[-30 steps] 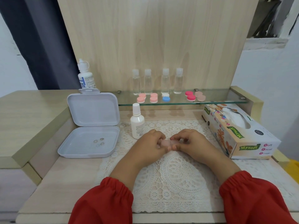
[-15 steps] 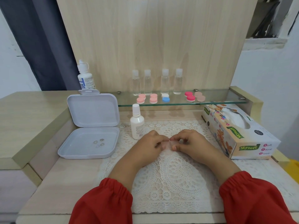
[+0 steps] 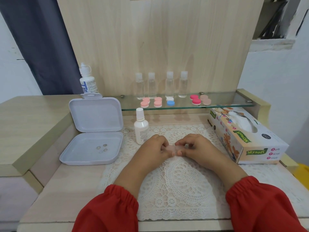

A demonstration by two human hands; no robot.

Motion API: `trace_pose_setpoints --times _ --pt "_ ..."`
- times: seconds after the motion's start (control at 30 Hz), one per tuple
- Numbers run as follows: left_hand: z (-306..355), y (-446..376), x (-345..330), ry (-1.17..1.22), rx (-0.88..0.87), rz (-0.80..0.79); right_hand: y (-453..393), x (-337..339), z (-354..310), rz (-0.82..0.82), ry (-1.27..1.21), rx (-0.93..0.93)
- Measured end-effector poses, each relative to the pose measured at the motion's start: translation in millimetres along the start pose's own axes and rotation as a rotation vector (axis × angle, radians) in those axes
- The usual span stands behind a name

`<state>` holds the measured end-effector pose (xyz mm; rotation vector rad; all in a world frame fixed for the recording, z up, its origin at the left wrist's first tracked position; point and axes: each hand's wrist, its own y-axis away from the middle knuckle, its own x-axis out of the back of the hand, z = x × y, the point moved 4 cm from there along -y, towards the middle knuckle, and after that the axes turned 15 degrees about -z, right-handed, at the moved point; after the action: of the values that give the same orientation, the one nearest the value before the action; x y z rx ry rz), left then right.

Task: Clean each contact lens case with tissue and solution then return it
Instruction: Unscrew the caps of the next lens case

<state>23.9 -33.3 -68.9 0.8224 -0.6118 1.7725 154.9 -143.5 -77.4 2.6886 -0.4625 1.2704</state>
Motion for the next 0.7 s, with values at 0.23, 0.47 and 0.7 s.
trace_pose_setpoints --times 0.23,0.47,0.7 --pt "-2.5 -0.5 2.9 0.033 -0.047 -0.048 -0.4 -0.3 1.2 -0.003 -0.005 -0.006" --pt "2.3 -3.2 0.2 -0.014 0.038 0.036 0.0 0.8 -1.7 -0.008 -0.011 0.008" --pt "1.6 -3.6 0.1 -0.127 0.085 0.067 1.1 1.0 -1.3 -0.007 -0.009 0.001"
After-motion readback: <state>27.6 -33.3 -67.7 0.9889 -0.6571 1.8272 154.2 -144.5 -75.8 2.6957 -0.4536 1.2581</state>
